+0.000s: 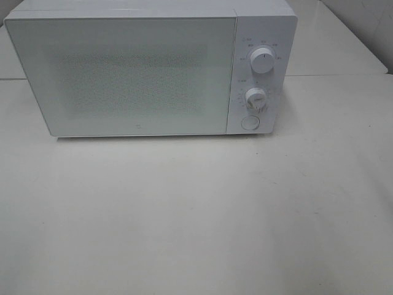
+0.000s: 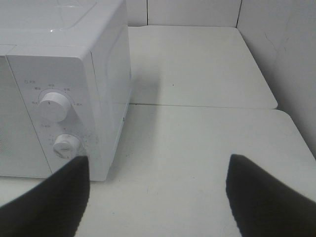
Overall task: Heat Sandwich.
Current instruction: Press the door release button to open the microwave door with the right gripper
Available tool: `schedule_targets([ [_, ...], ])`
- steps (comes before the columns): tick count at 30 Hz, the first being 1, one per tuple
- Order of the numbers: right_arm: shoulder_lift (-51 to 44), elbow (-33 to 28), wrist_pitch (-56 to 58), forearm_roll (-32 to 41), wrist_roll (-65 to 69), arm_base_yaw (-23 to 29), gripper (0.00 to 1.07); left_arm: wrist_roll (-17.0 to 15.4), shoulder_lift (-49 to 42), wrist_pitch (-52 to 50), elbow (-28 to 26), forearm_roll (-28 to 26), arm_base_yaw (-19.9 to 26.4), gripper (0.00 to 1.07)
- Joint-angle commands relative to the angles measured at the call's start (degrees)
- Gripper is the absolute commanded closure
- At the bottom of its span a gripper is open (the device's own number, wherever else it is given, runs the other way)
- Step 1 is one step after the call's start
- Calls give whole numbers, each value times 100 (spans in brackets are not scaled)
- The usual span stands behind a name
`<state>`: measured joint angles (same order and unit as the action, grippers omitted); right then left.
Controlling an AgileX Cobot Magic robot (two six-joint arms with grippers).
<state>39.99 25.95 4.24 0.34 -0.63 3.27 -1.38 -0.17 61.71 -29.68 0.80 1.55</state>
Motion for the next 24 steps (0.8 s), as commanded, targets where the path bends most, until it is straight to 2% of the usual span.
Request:
schedule_targets([
  [1, 332, -11, -567, 11, 138, -40, 33, 17, -46, -57, 6, -29, 17, 7],
  [14, 1536, -11, -1799, -34, 361, -40, 33, 17, -46, -57, 6, -29, 17, 7],
  [24, 2361, -854, -3959, 143, 315, -34, 34, 17, -46, -57, 6, -29, 17, 7],
])
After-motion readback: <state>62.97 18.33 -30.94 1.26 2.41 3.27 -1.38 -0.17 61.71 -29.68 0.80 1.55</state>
